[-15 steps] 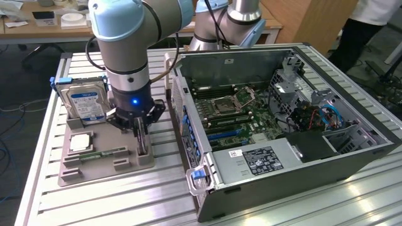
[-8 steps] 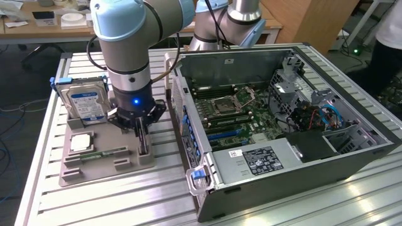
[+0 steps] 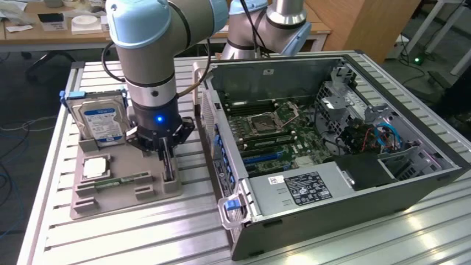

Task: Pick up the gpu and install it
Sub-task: 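Pick up the gpu and move the gpu toward the slot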

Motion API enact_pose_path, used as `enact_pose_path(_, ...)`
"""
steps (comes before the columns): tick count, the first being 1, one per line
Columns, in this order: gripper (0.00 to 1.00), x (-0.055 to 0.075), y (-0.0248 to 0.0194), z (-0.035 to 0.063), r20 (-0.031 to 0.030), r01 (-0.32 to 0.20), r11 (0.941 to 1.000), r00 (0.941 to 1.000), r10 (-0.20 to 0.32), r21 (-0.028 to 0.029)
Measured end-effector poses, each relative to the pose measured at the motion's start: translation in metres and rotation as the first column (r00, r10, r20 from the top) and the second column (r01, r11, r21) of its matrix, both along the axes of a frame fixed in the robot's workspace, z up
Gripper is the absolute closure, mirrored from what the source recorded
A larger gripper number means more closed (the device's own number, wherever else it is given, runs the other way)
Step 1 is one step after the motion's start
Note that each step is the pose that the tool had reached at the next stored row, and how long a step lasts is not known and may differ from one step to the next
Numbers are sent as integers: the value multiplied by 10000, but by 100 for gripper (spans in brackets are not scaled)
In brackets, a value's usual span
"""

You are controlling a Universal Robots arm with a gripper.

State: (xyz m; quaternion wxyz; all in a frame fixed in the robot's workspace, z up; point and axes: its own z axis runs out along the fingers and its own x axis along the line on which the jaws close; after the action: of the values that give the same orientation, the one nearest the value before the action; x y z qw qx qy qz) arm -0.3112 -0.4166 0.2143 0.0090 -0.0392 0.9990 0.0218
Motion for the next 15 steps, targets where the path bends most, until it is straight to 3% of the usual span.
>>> enact_pose_path(7,73,1,0,14,1,0,10000,10000,0,1)
enact_pose_path(15,73,0,0,207,0,0,10000,10000,0,70)
